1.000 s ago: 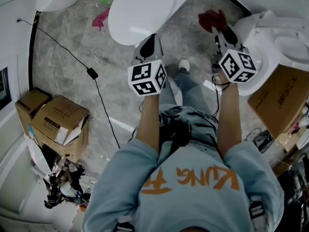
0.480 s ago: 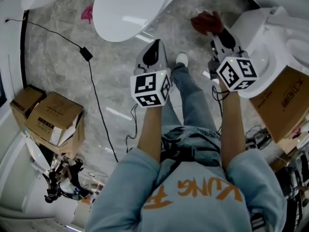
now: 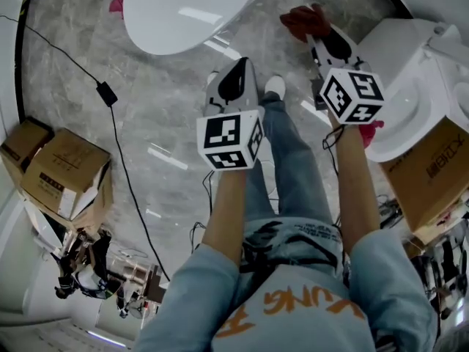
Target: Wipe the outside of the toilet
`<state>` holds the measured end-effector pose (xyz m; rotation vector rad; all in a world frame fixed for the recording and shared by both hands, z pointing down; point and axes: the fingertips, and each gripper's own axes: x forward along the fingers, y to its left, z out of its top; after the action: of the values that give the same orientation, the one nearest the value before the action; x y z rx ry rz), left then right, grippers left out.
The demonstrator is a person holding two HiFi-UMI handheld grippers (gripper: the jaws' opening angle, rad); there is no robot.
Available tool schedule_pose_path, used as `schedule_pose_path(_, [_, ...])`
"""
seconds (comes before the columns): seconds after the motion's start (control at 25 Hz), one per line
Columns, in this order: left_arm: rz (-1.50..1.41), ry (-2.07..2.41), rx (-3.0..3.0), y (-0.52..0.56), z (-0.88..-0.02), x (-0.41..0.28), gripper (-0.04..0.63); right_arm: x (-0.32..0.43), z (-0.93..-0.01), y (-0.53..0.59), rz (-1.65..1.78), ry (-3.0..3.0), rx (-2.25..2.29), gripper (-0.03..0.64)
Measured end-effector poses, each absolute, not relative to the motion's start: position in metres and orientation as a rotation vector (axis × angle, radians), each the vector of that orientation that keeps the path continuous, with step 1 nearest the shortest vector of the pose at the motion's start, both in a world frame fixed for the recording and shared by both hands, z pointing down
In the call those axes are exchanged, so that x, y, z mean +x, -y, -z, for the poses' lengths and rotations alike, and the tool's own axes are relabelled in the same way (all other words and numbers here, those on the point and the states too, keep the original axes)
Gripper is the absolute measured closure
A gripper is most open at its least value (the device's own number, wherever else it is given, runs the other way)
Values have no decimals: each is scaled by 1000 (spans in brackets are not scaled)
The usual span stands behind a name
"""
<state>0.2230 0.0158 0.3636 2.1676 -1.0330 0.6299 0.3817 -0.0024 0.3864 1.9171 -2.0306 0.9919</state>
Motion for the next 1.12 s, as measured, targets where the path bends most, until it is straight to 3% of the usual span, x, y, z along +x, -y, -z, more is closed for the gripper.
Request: schedule_pose_path(1.12, [-553, 1071, 1958, -23, -451, 173, 601, 378, -546, 102, -862, 1839, 1881, 535])
